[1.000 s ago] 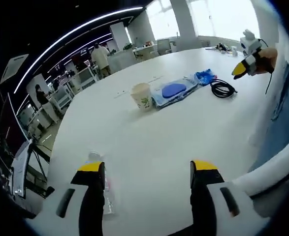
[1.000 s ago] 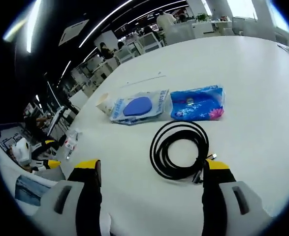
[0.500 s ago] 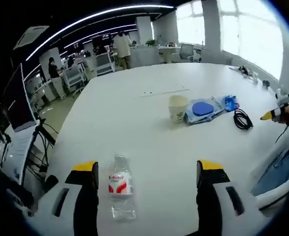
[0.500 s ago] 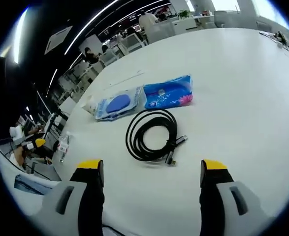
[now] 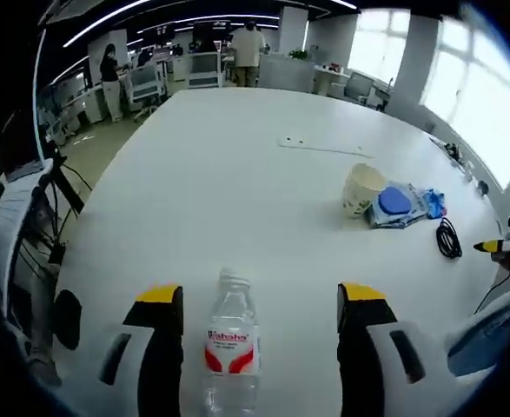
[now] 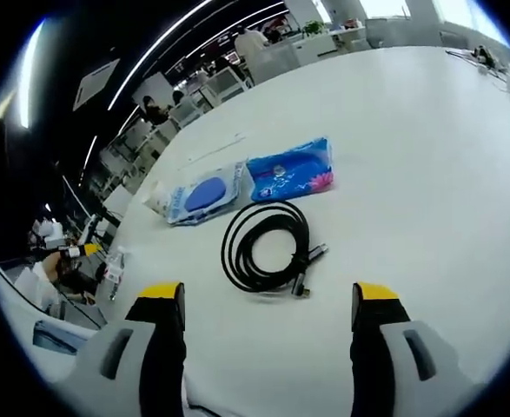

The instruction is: Arrange the tabletop items into an orderly group along one side of the table until the central work area is clear of visible clutter.

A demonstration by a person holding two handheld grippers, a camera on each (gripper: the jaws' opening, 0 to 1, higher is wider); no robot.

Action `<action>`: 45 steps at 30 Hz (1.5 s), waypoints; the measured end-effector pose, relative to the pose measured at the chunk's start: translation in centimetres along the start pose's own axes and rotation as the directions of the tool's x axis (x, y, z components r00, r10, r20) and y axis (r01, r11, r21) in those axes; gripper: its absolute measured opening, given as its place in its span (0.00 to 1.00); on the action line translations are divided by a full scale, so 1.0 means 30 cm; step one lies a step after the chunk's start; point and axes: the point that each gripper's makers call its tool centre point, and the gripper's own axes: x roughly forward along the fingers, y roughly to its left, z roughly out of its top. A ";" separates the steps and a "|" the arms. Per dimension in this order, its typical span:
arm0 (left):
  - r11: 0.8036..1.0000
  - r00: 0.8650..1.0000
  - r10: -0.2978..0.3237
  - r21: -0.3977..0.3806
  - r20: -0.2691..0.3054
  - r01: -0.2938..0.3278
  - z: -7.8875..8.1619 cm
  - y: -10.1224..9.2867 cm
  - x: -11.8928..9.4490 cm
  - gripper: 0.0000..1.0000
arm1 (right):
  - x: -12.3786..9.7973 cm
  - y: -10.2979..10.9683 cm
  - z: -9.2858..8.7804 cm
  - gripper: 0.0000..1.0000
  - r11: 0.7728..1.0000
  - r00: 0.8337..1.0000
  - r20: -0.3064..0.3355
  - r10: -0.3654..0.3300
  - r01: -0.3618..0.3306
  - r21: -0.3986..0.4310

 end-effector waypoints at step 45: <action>0.996 0.980 0.064 0.070 -0.189 -0.052 -0.097 0.085 0.246 0.23 | 0.016 -0.009 0.003 0.75 0.995 0.999 0.034 0.019 -0.022 0.092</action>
